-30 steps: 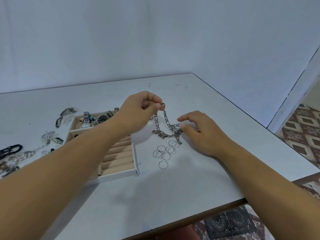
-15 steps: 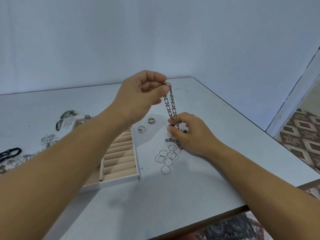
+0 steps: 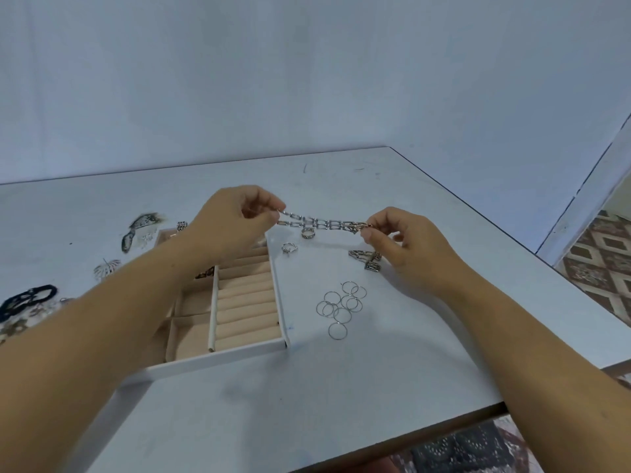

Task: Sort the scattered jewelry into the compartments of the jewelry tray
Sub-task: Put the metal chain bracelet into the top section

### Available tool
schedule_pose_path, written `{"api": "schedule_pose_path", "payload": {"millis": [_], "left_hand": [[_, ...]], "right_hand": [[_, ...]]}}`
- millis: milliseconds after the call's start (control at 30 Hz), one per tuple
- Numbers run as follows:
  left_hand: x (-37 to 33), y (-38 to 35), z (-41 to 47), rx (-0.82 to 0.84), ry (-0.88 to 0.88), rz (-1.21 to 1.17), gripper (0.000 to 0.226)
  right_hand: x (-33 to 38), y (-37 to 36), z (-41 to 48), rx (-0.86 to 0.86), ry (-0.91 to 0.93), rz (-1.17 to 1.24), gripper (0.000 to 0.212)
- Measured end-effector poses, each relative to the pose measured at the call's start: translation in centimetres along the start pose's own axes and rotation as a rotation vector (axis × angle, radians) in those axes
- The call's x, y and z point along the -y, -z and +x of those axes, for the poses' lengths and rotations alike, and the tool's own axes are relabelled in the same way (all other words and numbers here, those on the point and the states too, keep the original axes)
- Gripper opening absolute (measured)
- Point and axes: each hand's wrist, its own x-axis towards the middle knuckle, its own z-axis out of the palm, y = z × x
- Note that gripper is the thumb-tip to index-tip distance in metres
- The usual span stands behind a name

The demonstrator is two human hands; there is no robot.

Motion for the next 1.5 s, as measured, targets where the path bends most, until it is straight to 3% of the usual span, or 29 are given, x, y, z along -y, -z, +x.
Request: {"api": "schedule_pose_path", "payload": {"millis": [200, 433, 733, 967, 1267, 1500], "left_hand": [[0.2, -0.3, -0.6, 0.114, -0.055, 0.303, 0.005], [0.0, -0.5, -0.8, 0.299, -0.038, 0.413, 0.005], [-2.2, -1.5, -1.2, 0.171, -0.142, 0.029, 0.042], [-2.0, -2.1, -1.2, 0.2, -0.075, -0.041, 0.013], [-2.3, 1.9, -1.2, 0.211, 0.011, -0.026, 0.014], [-2.5, 6.1, -1.2, 0.122, 0.058, -0.005, 0.011]], "right_hand": [[1.2, 1.2, 0.5, 0.026, 0.089, -0.164, 0.012], [5.2, 1.9, 2.8, 0.104, 0.17, -0.207, 0.012], [7.4, -0.1, 4.1, 0.071, 0.247, -0.07, 0.009], [8.0, -0.7, 3.8, 0.021, 0.234, 0.075, 0.003], [7.4, 0.8, 4.2, 0.029, 0.223, -0.018, 0.01], [7.7, -0.5, 4.9, 0.076, 0.229, 0.0, 0.008]]}}
